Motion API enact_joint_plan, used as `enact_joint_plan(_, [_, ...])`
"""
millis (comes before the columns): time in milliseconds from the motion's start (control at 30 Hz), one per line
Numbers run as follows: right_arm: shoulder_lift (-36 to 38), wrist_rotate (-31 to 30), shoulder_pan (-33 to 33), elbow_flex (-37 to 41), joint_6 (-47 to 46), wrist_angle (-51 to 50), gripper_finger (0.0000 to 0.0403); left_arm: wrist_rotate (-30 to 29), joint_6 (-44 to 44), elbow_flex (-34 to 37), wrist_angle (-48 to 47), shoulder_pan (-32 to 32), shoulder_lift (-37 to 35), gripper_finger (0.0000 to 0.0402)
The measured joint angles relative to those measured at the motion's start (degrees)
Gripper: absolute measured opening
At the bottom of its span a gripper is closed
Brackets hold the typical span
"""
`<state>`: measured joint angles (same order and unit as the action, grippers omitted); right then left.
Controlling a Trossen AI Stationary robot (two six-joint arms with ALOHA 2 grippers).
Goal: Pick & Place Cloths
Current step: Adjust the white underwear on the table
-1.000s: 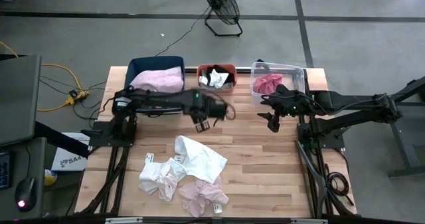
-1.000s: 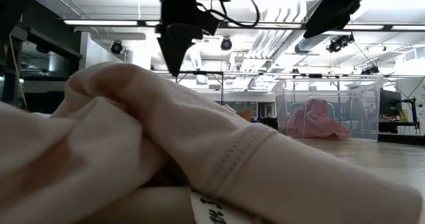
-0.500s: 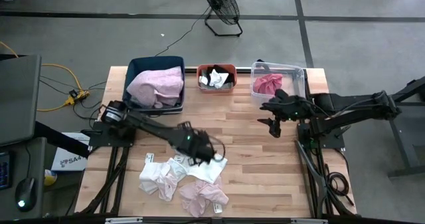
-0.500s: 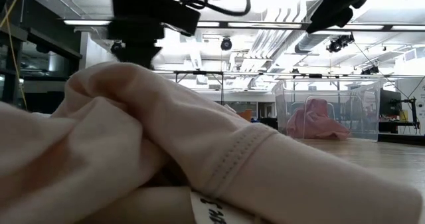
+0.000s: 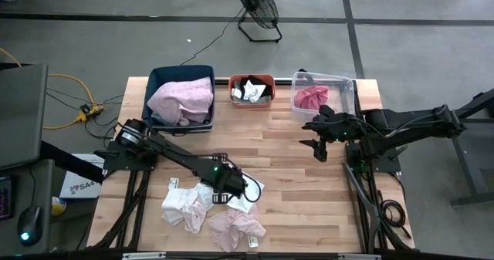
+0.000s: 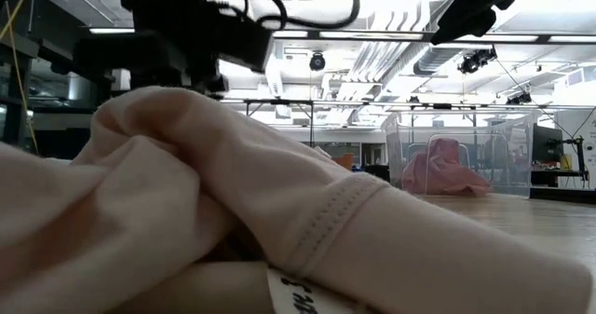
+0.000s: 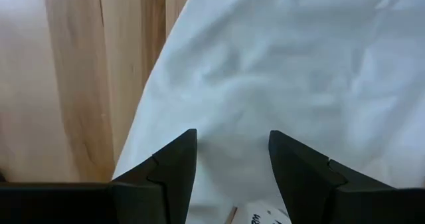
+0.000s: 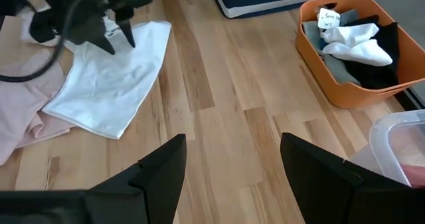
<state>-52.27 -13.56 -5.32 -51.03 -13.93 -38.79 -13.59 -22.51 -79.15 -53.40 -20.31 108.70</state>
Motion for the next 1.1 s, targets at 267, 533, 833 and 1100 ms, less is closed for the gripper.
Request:
enact_joint_plan(267, [0.00,0.00,0.00,0.00,0.00,-0.02,0.0236,5.22,-0.21,4.89,4.52,2.82,0.00,0.0183])
enact_joint_plan(533, [0.00,0.00,0.00,0.00,0.00,-0.02,0.0236,6.26,-0.35,7.47,7.63,3.46,-0.13,0.0179])
enact_joint_plan(833, [0.00,0.00,0.00,0.00,0.00,-0.02,0.0236,6.24,-0.16,7.49,8.45,3.42,-0.06,0.0028])
enact_joint_plan(1100, [0.00,0.00,0.00,0.00,0.00,-0.02,0.0236,4.55,0.13,5.24,3.92,3.45,0.31,0.0006])
